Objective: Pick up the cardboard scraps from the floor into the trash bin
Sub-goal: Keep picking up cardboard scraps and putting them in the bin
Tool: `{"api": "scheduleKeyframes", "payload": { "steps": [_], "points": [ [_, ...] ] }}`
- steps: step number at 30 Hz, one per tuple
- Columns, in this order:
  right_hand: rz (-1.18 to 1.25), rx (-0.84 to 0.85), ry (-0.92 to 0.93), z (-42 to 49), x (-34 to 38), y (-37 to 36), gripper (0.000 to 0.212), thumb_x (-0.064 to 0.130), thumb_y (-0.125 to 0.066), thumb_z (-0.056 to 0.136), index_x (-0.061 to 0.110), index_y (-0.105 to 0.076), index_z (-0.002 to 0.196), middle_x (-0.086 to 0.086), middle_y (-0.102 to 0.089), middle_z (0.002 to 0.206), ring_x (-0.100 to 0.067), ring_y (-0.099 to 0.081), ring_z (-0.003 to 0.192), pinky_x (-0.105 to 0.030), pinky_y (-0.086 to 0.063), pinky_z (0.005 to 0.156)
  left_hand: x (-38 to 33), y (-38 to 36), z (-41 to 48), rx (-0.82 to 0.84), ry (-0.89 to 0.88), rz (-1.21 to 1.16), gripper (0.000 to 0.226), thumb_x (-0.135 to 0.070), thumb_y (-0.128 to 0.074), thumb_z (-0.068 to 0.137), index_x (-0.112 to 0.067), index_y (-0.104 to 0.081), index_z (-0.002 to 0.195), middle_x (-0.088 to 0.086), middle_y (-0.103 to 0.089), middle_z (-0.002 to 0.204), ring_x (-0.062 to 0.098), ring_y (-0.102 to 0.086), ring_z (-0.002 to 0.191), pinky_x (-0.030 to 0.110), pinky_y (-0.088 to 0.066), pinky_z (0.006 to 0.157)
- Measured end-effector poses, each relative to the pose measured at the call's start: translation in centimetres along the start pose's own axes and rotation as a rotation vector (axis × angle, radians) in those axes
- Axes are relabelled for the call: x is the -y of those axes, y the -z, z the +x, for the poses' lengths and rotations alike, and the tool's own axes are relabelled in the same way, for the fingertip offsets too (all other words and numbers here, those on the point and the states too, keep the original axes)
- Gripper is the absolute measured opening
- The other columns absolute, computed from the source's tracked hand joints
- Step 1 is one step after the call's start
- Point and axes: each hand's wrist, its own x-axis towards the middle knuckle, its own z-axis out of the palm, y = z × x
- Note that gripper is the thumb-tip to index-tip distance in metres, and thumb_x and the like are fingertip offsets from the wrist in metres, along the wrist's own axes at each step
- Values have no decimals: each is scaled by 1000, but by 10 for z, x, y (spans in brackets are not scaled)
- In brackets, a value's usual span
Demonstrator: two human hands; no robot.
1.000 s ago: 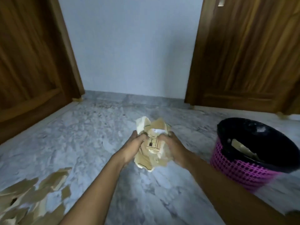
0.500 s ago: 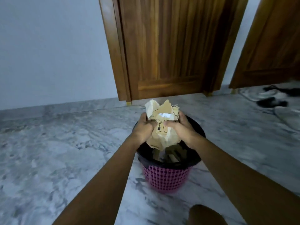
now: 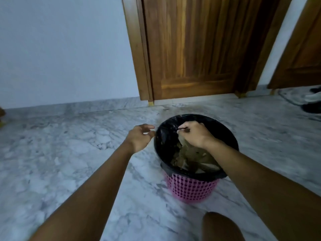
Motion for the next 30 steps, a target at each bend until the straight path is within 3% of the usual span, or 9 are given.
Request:
{"api": "scheduleKeyframes", "payload": {
  "steps": [3, 7, 10, 17, 21, 24, 27, 30],
  "points": [
    [-31, 32, 139, 4, 74, -39, 18, 35, -60, 93, 26, -75, 101, 3, -74, 104, -18, -68, 97, -30, -55, 85, 28, 67, -34, -86, 34, 14, 26, -33, -63, 93, -27, -68, 118, -7, -64, 125, 10, -60, 114, 12, -47, 74],
    [-56, 199, 326, -13, 193, -130, 15, 30, -60, 94, 25, -74, 98, 2, -73, 109, -17, -67, 101, -29, -53, 90, 102, 173, -108, -232, 131, 78, 29, -36, -61, 94, -28, -65, 121, -6, -59, 135, 14, -55, 124, 19, -43, 87],
    [-86, 369, 435, -49, 277, -214, 19, 35, -61, 94, 27, -72, 107, 5, -70, 114, -14, -64, 106, -27, -52, 92, 171, 251, -181, -304, 240, 147, 34, -39, -59, 94, -29, -62, 127, -3, -53, 143, 18, -52, 130, 26, -44, 99],
    [-186, 685, 608, -156, 428, -379, 25, 39, -62, 94, 27, -69, 114, 4, -68, 110, -17, -65, 102, -28, -51, 91, 302, 399, -353, -421, 517, 197, 36, -41, -59, 94, -28, -61, 128, 1, -52, 141, 21, -58, 121, 25, -46, 93],
    [-317, 814, 647, -199, 477, -447, 28, 44, -62, 93, 32, -65, 118, 1, -65, 118, -21, -63, 105, -38, -53, 95, 347, 447, -421, -459, 616, 144, 31, -32, -59, 95, -27, -62, 125, 2, -55, 137, 22, -58, 121, 23, -44, 84],
    [-441, 911, 662, -217, 496, -493, 34, 43, -64, 91, 34, -60, 124, -3, -59, 125, -24, -62, 106, -40, -52, 96, 383, 461, -450, -478, 657, 53, 23, -17, -59, 95, -18, -65, 117, 6, -59, 133, 23, -56, 124, 27, -48, 89],
    [-535, 995, 710, -230, 492, -542, 41, 40, -69, 87, 35, -58, 127, -4, -57, 128, -25, -60, 108, -39, -52, 97, 419, 452, -466, -429, 705, 59, 31, -20, -56, 96, -15, -63, 126, 3, -58, 134, 20, -54, 123, 21, -43, 90],
    [-674, 1094, 821, -235, 468, -593, 55, 31, -73, 84, 27, -55, 136, -3, -56, 131, -25, -59, 113, -37, -51, 97, 459, 426, -473, -450, 774, 88, 34, -21, -62, 93, -12, -63, 126, 8, -63, 127, 26, -57, 122, 29, -42, 97]
  ]
}}
